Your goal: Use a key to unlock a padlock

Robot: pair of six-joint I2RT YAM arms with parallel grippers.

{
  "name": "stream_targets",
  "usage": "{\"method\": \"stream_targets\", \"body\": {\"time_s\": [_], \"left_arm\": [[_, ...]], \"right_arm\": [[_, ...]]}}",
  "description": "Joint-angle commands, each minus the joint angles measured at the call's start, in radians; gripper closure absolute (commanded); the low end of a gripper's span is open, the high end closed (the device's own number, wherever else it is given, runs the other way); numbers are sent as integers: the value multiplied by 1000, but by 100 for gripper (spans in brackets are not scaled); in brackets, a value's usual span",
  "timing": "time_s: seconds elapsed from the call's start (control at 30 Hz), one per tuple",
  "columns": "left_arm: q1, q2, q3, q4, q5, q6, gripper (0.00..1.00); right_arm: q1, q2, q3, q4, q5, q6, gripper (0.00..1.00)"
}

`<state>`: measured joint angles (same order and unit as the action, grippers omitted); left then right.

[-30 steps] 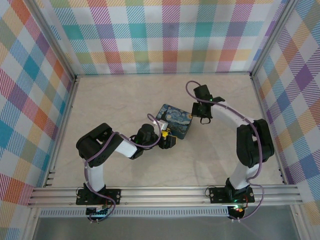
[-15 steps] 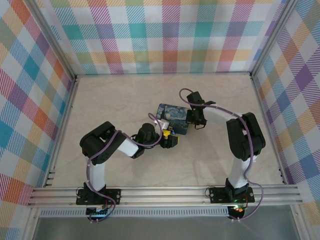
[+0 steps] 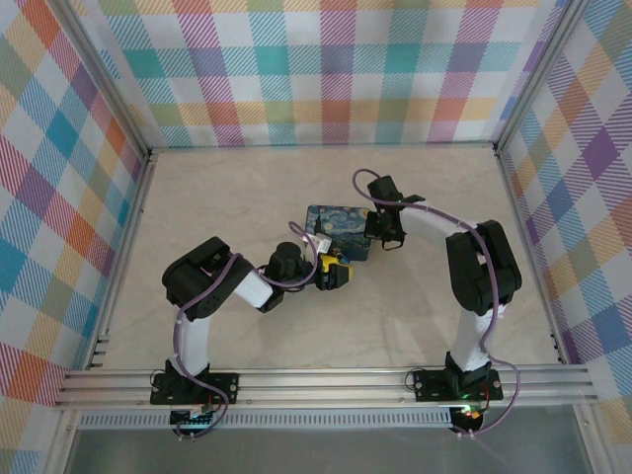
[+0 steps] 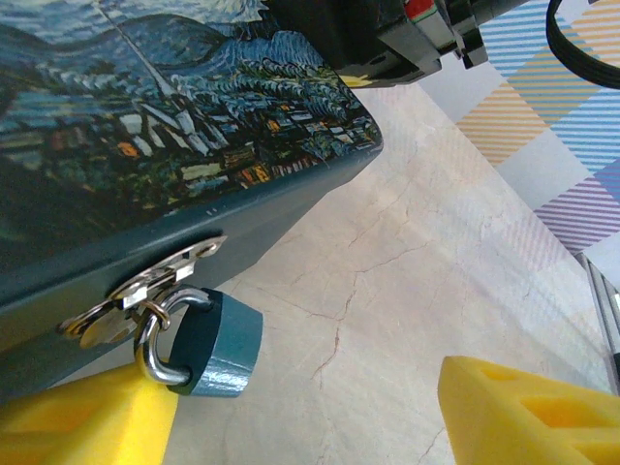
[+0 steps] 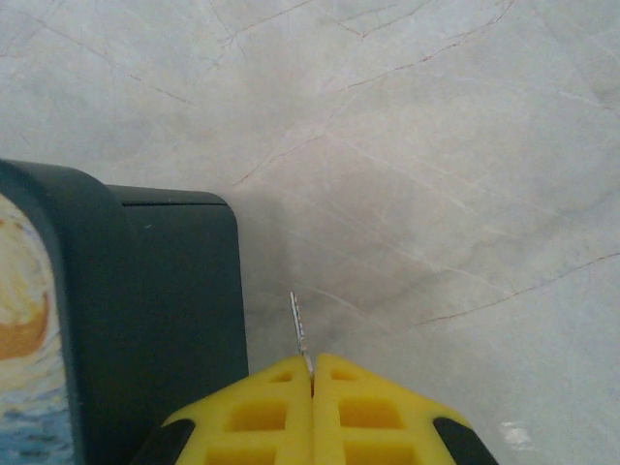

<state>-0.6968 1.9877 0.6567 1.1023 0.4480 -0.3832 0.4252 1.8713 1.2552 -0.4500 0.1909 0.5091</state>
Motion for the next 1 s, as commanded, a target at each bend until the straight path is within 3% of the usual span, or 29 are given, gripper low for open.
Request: {"method": "stream_targets", "body": {"time_s": [0.0,0.37,0.63,0.97], "left_arm": [[5,24,26,38,-1,-28,25],[-22,35,83,-93,-114,-48,18],[-37,-7,46,-125,-299,-69,16],[-2,-19,-30,48,-177,-79,26]], "right_arm": [[11,9,29,3,-28,2,100],[30,9,21,14,-37,10,100],[61,4,24,23,-47,17,100],[66,1,21,20,-40,15,100]]}}
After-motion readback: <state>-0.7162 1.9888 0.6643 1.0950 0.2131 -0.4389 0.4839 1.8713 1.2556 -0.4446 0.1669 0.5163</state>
